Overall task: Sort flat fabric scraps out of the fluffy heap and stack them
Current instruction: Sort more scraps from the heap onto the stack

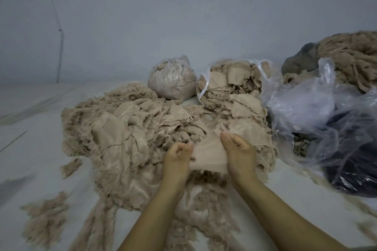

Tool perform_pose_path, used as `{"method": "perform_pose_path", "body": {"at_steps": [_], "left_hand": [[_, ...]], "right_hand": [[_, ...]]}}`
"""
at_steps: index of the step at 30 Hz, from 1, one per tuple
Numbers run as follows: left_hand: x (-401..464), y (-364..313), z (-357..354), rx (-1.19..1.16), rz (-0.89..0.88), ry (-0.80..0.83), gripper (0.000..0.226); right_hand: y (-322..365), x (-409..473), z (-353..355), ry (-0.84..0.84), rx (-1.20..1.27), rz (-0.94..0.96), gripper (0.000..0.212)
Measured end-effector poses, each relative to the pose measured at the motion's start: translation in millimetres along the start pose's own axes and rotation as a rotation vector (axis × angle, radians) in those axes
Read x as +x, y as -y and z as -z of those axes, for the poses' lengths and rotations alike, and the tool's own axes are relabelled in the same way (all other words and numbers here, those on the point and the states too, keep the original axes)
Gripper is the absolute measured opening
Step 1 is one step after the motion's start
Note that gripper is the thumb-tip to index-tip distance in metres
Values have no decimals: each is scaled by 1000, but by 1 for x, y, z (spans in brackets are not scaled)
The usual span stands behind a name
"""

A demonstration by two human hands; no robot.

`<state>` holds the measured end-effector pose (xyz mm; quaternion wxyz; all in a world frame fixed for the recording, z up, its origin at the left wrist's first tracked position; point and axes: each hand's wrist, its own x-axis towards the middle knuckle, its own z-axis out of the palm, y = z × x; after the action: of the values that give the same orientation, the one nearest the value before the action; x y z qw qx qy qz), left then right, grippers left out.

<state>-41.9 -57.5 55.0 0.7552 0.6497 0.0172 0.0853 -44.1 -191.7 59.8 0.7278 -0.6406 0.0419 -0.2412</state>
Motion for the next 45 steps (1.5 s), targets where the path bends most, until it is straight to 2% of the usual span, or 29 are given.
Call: {"method": "perform_pose_path", "body": {"at_steps": [2, 3, 4, 5, 7, 9, 10, 11, 12, 13, 15, 17, 21, 23, 26, 28, 31, 35, 38, 40, 42, 45], "left_hand": [[11, -1, 5, 109, -34, -48, 32], [17, -1, 9, 180, -53, -53, 33], [22, 0, 13, 259, -62, -35, 34], [27, 1, 16, 343, -67, -3, 32], [35, 4, 15, 471, -83, 71, 21], [40, 4, 12, 585, -120, 105, 3], [42, 4, 11, 667, -180, 123, 16], [46, 5, 10, 749, -251, 173, 31], [50, 5, 10, 837, -308, 242, 45], [54, 3, 10, 928, -352, 313, 53], [63, 0, 11, 1043, -388, 398, 42], [75, -5, 14, 1112, -328, 414, 24], [100, -17, 22, 1111, -99, 570, 19], [107, -24, 18, 1069, -32, 637, 32], [109, -25, 8, 1122, -38, 689, 66], [104, -27, 2, 1159, -118, 659, 60], [95, -25, 2, 1229, -231, 578, 44], [73, -15, 21, 1281, -452, 352, 26], [36, -21, 36, 1161, -479, 263, 28], [17, -24, 40, 1054, -466, 201, 31], [9, -25, 37, 949, -417, 105, 31], [-2, -21, 30, 877, -314, 55, 31]], "right_hand": [[8, 24, 12, -94, -50, 13, 35], [12, 42, 21, -143, -102, 8, 30], [15, 59, 31, -166, -216, -8, 22], [16, 75, 41, -171, -424, -32, 24], [12, 95, 55, -158, -850, -38, 46], [5, 94, 47, -129, -933, 98, 43], [1, 89, 37, -47, -885, 142, 32], [-6, 83, 25, 73, -831, 109, 21], [-15, 78, 12, 218, -791, 35, 20], [-24, 74, 0, 354, -789, -29, 30], [-41, 72, -17, 529, -873, -70, 44], [-50, 79, -28, 570, -824, -52, 38], [-46, 98, -40, 482, -370, -159, 29], [-40, 98, -42, 450, -219, -298, 29], [-33, 93, -35, 446, -3, -584, 21], [-27, 84, -30, 524, 20, -648, 16], [-22, 72, -26, 564, -21, -597, 19], [-26, 50, -13, 376, 34, -410, 24], [-15, 24, -10, 215, 34, -343, 29], [-3, 11, -9, 152, -100, -259, 28], [5, -2, -7, 238, -292, -143, 31], [0, -36, -11, 502, -493, -10, 51]]}}
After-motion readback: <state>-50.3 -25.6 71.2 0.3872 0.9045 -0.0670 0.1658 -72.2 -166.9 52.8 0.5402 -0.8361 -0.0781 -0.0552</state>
